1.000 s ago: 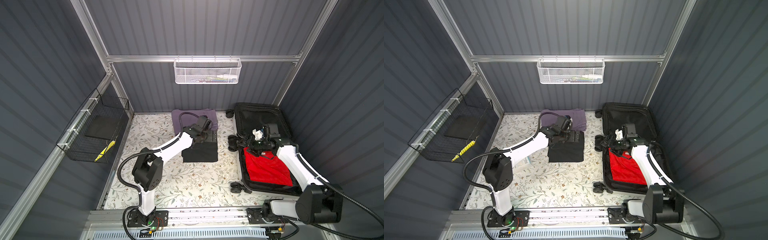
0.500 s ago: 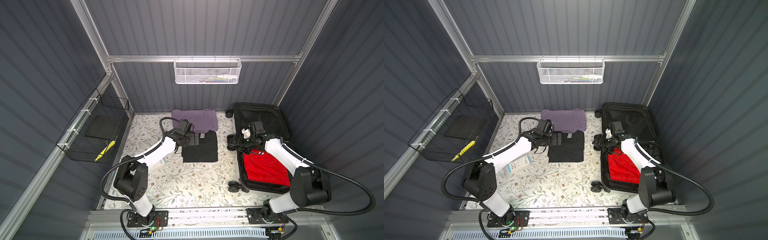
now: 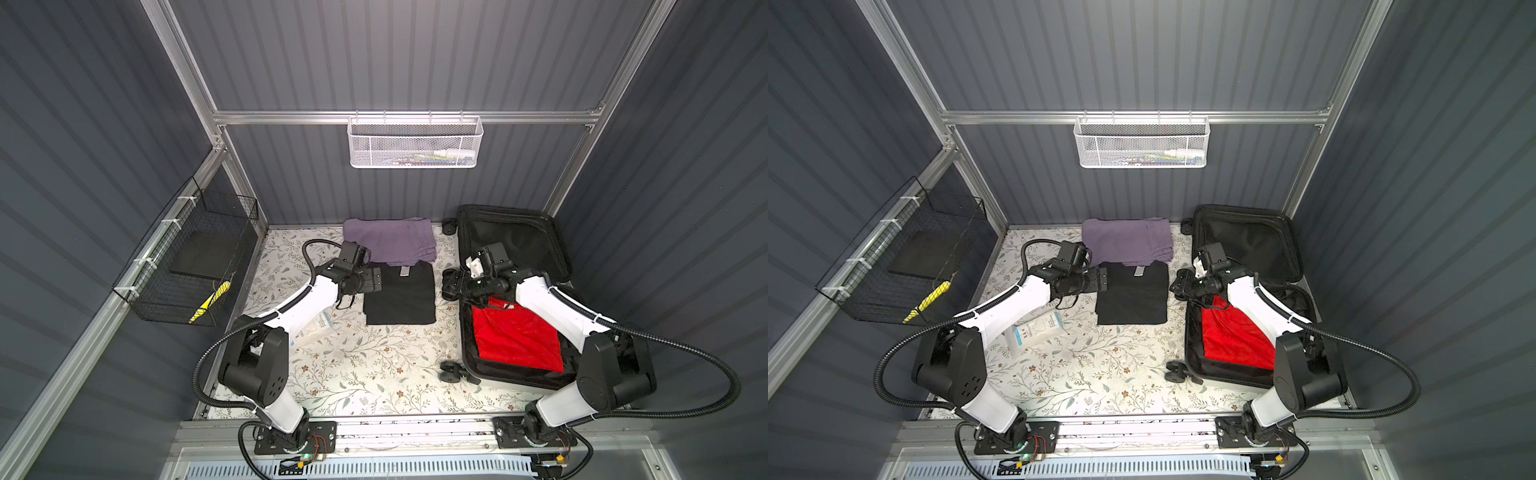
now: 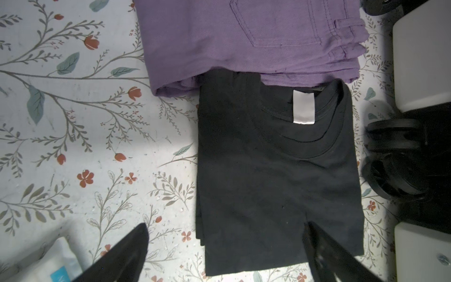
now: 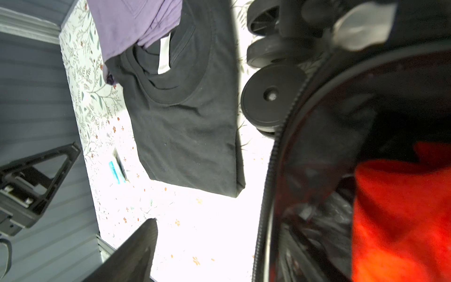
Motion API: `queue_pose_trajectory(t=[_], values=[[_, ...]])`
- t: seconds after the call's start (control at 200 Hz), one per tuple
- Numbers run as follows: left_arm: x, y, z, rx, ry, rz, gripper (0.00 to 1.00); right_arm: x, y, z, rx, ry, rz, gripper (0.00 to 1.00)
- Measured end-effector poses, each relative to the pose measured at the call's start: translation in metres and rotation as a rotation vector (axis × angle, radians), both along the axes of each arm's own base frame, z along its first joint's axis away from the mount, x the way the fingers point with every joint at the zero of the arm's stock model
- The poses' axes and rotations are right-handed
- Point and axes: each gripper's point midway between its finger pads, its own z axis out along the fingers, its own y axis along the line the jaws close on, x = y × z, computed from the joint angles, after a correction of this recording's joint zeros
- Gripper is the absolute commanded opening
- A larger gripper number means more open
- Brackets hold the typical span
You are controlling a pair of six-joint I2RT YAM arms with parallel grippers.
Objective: Pack the luggage
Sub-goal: 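Move the left gripper to the black T-shirt while the right gripper withdraws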
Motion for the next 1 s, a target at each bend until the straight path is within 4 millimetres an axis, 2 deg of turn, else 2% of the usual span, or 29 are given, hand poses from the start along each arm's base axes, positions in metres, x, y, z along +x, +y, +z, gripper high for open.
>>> queue_pose_trajectory(t=[0.15,0.345,0.46,0.595,0.755,1.001], values=[[-0.005,0.001,-0.008,0.001,0.021,-0.006,1.00,-0.009,-0.004,0.011,-0.027,-0.020,0.000,0.79],[-0.016,0.005,-0.025,0.013,0.066,-0.011,1.00,-0.018,-0.012,0.069,-0.035,-0.161,-0.007,0.79],[-0.016,0.006,-0.028,0.013,0.069,-0.014,1.00,-0.022,-0.001,0.092,-0.026,-0.220,0.018,0.79],[-0.002,0.005,-0.035,0.028,0.074,-0.026,0.97,-0.033,0.024,0.091,-0.039,-0.224,0.085,0.79],[0.024,0.006,-0.054,0.037,0.086,-0.030,0.88,-0.048,0.051,0.078,-0.061,-0.201,0.160,0.79],[0.048,0.004,-0.080,0.025,0.102,-0.043,0.84,-0.057,0.064,0.074,-0.071,-0.196,0.188,0.79]])
